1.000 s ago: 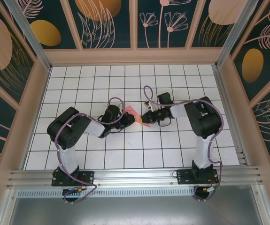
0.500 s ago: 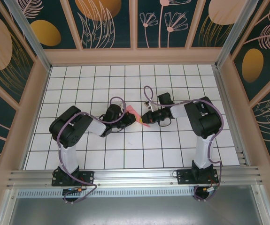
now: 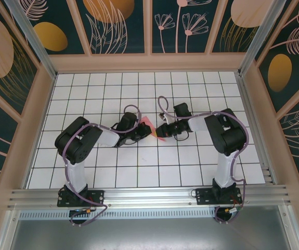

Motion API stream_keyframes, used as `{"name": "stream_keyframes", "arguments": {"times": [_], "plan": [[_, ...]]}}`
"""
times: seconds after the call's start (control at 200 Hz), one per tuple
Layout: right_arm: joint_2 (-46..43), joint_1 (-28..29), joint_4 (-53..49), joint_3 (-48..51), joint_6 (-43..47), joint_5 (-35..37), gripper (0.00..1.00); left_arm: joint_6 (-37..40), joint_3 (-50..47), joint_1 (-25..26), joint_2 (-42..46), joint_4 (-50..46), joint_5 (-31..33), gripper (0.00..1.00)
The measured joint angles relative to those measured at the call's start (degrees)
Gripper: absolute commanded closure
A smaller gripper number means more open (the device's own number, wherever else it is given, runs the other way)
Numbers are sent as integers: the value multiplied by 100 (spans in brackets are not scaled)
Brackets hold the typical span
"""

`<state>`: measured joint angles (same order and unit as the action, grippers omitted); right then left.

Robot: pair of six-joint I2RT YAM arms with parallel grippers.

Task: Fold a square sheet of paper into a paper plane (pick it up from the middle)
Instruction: Fold the wing for the fifth time at the center of the table.

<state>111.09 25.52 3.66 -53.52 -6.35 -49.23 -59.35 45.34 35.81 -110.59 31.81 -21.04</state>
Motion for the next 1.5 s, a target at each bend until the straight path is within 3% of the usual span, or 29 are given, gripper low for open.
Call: {"name": "stream_keyframes", "arguments": {"times": [0.285, 0.776, 1.331, 1.501], "plan": [[-332, -20, -245, 120, -197, 90, 82, 94, 122, 0, 2, -262, -20, 92], [-361, -39, -455, 258, -461, 372, 91, 199, 125, 4, 7, -271, -20, 92], [-584, -111, -608, 457, -638, 376, 84, 216, 125, 11, 7, -273, -17, 92], [-595, -111, -605, 498, -680, 365, 93, 219, 125, 11, 7, -273, -17, 92]]}}
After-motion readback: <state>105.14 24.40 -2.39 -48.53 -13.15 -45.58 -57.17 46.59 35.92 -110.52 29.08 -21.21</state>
